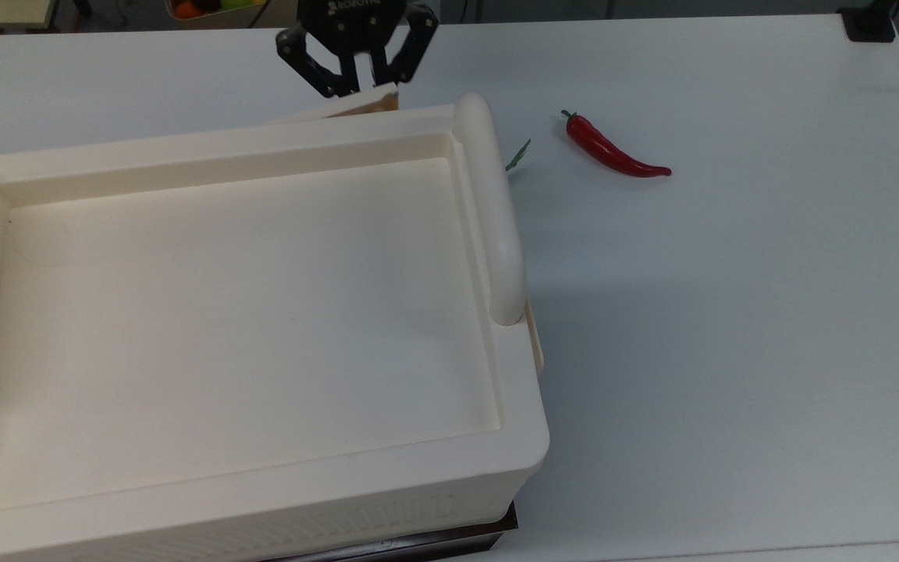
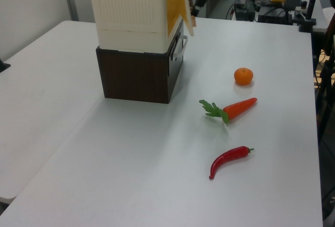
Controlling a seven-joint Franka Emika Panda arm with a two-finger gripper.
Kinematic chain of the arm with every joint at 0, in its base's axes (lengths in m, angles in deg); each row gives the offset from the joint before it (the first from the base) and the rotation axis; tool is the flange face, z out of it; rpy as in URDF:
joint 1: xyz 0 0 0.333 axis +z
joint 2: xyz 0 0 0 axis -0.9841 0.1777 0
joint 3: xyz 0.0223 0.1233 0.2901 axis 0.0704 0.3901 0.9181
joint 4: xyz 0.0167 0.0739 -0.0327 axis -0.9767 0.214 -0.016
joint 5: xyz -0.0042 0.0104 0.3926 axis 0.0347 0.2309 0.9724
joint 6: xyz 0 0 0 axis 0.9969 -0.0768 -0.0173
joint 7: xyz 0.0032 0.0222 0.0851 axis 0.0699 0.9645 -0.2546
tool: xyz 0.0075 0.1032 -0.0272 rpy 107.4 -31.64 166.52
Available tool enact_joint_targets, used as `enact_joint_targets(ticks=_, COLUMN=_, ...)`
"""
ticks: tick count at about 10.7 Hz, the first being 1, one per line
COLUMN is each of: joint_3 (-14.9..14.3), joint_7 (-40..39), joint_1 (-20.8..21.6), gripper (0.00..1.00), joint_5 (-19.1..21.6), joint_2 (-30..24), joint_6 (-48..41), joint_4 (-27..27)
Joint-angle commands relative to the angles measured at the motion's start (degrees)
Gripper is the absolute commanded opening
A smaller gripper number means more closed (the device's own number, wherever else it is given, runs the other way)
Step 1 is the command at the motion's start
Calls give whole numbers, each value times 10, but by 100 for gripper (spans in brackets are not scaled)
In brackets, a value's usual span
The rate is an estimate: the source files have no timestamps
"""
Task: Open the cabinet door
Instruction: 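Pull the door edge outward, swinging the door open on its hinge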
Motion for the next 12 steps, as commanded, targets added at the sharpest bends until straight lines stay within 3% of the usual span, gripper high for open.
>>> enact_joint_targets(ticks=1, joint_3=-1, joint_7=-22, joint_1=-48, gripper=100, joint_5=11, joint_2=-24, joint_6=-54, joint_4=16)
enact_joint_targets(ticks=8, joint_3=1, joint_7=-53, joint_1=-140, gripper=100, joint_5=-2, joint_2=-98, joint_6=-300, joint_4=12)
enact_joint_targets(ticks=10, joint_3=9, joint_7=14, joint_1=-148, gripper=100, joint_5=-51, joint_2=-105, joint_6=-335, joint_4=10)
enact_joint_targets(ticks=12, joint_3=40, joint_7=113, joint_1=-150, gripper=100, joint_5=-93, joint_2=-105, joint_6=-336, joint_4=10)
